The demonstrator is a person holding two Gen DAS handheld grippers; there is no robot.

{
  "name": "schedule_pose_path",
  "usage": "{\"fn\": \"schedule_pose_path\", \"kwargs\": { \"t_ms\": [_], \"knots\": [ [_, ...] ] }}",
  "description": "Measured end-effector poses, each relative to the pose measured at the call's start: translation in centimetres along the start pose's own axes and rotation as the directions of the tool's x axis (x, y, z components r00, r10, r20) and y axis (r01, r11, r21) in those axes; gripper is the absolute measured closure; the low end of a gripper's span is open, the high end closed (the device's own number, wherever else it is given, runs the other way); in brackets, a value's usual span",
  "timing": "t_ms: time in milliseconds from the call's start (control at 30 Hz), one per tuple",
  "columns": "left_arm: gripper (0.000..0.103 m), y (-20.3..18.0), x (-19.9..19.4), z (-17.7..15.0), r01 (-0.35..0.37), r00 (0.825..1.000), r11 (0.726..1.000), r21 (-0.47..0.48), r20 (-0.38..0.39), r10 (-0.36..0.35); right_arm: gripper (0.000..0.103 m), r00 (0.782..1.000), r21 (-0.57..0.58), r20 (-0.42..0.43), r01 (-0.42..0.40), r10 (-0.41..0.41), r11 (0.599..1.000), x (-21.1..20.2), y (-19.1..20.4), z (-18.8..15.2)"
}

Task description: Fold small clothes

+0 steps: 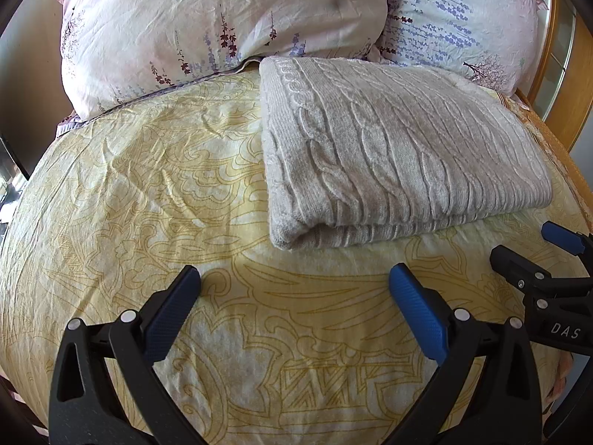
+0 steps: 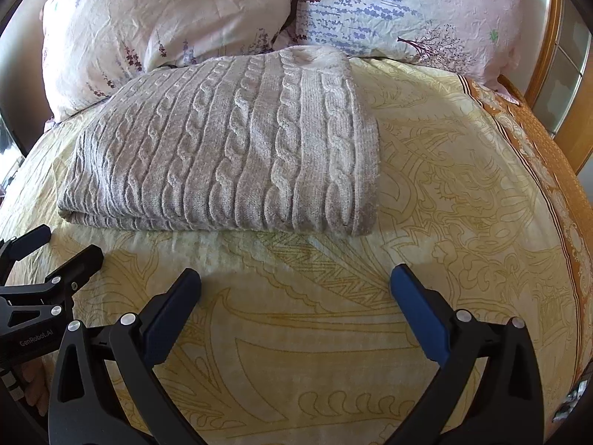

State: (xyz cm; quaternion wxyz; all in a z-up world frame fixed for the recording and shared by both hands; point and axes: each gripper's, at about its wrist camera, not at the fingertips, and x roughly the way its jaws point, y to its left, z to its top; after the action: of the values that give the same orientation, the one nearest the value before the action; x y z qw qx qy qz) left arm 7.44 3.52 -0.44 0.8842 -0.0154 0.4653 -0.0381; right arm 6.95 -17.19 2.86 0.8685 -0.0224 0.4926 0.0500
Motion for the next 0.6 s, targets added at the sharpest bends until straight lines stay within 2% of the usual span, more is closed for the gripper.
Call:
{"fn": "schedule_pose_path", "kwargs": {
  "t_ms": [600],
  "knots": [
    [0.002,0.0,0.01,-0.01,0.0,1.0,1.0,0.0,0.0,0.0,0.001,1.0,0.021,0.021,0.018,-0.018,1.0,0.03,-0.01,-0.06]
  ]
}}
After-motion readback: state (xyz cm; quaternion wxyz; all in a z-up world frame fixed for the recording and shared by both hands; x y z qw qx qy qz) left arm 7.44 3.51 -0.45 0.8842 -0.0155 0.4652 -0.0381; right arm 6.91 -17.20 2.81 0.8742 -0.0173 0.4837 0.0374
